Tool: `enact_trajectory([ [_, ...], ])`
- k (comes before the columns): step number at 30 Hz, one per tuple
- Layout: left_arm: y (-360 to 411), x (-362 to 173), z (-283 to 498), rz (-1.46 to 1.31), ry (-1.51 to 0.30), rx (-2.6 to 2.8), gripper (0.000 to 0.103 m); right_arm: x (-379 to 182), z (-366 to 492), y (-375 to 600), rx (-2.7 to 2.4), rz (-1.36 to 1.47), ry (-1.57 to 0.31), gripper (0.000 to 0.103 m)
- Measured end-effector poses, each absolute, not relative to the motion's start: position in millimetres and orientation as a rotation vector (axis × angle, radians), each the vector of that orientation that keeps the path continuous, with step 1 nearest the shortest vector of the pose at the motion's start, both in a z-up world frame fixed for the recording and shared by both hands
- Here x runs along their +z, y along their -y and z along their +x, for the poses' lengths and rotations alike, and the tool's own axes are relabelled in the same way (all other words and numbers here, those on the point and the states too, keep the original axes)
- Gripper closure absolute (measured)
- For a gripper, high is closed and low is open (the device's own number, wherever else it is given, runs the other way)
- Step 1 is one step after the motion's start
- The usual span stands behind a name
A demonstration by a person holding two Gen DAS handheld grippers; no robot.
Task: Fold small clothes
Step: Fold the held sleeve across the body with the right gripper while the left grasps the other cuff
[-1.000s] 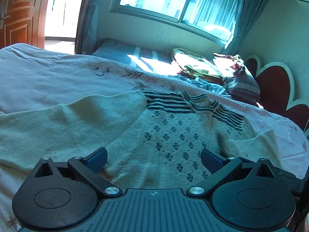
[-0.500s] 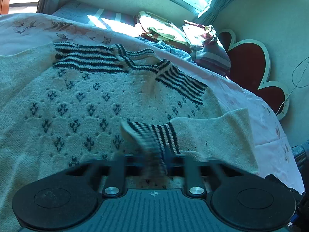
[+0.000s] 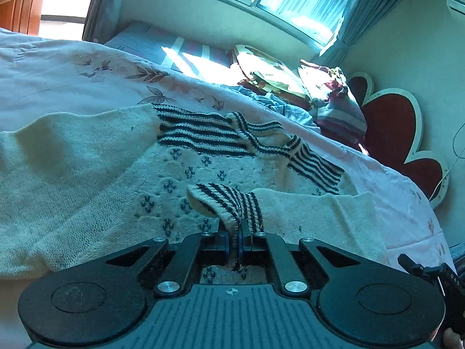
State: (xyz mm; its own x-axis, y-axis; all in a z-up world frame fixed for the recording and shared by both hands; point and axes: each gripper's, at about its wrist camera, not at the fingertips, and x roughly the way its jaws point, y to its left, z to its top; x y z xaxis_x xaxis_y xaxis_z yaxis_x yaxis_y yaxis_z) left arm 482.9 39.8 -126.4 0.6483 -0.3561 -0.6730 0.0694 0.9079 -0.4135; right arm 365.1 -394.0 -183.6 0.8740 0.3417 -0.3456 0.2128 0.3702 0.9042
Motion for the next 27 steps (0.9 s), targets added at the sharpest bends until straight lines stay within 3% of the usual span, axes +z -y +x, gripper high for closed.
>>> enact_trajectory([
  [3,-41,-134,481,-0.380,-0.851,-0.237,0.098,-185,373,400,0.055,1.233,-0.512,0.056],
  [4,-41,-136,479,-0.381,-0.856,-0.235,0.098,-182,375,400,0.035,1.206,-0.506,0.067],
  [5,-41,-137,479,-0.381,-0.857,-0.236,0.098,-178,377,400,0.017,1.160,-0.513,0.096],
  [10,-29,-148,477,-0.295,-0.881,-0.210,0.098,-181,385,402,-0.034,1.070,-0.579,0.099],
  [12,-27,-147,476,-0.273,-0.873,-0.213,0.098,-167,384,399,-0.006,0.985,-0.592,0.095],
  [13,-27,-147,476,-0.274,-0.872,-0.215,0.098,-156,375,398,-0.002,0.916,-0.574,0.090],
  [14,-28,-146,476,-0.278,-0.871,-0.218,0.098,-146,369,398,-0.006,0.858,-0.542,0.073],
  [16,-30,-147,476,-0.288,-0.866,-0.224,0.098,-137,374,400,0.016,0.797,-0.526,0.066],
  [21,-33,-147,474,-0.303,-0.864,-0.230,0.098,-150,427,395,0.088,0.715,-0.694,0.066],
  [24,-33,-147,474,-0.299,-0.866,-0.233,0.098,-150,441,387,0.116,0.631,-0.779,0.073],
  [25,-33,-148,474,-0.297,-0.866,-0.234,0.098,-146,444,384,0.113,0.597,-0.785,0.076],
  [26,-33,-148,474,-0.299,-0.866,-0.234,0.098,-142,445,380,0.112,0.543,-0.764,0.088],
  [27,-33,-148,474,-0.302,-0.862,-0.232,0.098,-135,444,374,0.109,0.461,-0.729,0.093],
])
